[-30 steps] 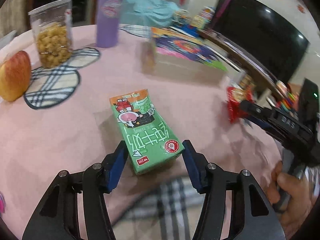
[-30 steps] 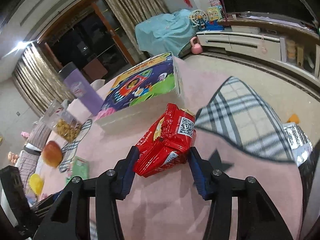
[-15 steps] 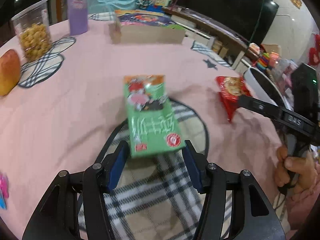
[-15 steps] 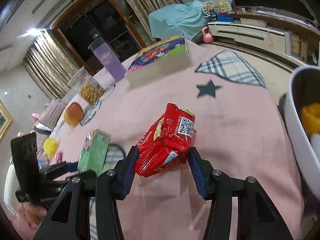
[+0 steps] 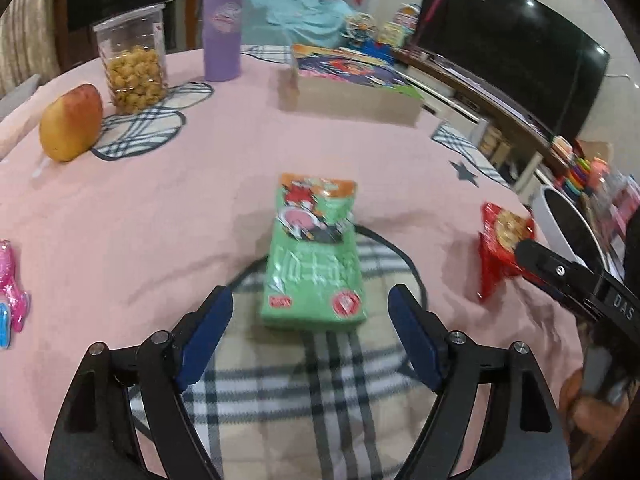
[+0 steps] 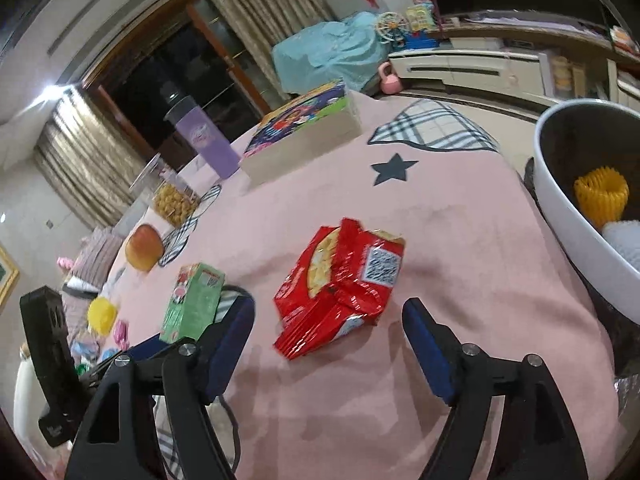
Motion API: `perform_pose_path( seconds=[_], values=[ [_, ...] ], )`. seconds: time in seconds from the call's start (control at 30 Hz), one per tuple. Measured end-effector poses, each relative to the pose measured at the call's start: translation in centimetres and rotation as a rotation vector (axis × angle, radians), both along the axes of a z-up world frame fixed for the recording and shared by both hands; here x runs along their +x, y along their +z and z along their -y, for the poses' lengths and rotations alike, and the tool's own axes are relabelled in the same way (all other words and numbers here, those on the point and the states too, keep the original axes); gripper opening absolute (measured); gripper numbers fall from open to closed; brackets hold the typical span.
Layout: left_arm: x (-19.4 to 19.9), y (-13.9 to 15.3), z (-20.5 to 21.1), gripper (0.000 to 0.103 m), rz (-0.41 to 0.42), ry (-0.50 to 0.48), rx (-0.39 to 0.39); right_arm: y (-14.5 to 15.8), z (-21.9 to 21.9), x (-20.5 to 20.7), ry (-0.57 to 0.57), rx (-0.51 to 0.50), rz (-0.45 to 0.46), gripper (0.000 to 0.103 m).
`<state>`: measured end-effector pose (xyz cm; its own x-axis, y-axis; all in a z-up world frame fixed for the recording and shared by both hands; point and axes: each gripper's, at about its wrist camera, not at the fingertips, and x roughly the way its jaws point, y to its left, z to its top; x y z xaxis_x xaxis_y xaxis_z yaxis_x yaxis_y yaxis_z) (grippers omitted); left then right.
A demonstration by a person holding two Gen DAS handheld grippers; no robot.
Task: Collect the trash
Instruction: 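Grasp the green milk carton with the left tool while the right tool grasps the red snack bag, then carry the green milk carton and red snack bag over the trash bin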
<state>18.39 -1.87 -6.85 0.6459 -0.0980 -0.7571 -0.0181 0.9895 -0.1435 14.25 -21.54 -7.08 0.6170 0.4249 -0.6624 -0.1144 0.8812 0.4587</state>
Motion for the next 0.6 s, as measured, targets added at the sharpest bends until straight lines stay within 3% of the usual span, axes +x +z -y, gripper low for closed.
perform_pose_path(
  seconds=[0.07, 0.1, 0.13, 0.17, 0.23, 0.6],
  values=[
    [0.3, -0.1, -0.1, 0.07, 0.007, 0.001, -0.011, -0.2, 0.1, 0.3, -0.016, 0.014, -0.003, 0.079],
    [0.5, -0.3, -0.1, 0.056, -0.001, -0.01, -0.02, -0.4, 0.0, 0.3, -0.018, 0.013, -0.005, 0.078],
    [0.6, -0.6, 0.1, 0.051, -0.011, -0.019, -0.027, -0.6, -0.2, 0.5, -0.014, 0.011, -0.013, 0.076],
    [0.6, -0.8, 0.2, 0.051, -0.012, -0.022, -0.026, -0.8, -0.4, 0.5, -0.006, 0.012, -0.017, 0.075],
    [0.3, -0.7, 0.4, 0.05, 0.006, -0.03, -0.024, -0.9, -0.9, 0.4, 0.008, -0.004, -0.016, 0.059],
    [-1.4, 0.8, 3.4, 0.05, 0.047, -0.128, -0.022, 0.8, -0.4, -2.0, 0.03, -0.033, 0.058, 0.056]
  ],
)
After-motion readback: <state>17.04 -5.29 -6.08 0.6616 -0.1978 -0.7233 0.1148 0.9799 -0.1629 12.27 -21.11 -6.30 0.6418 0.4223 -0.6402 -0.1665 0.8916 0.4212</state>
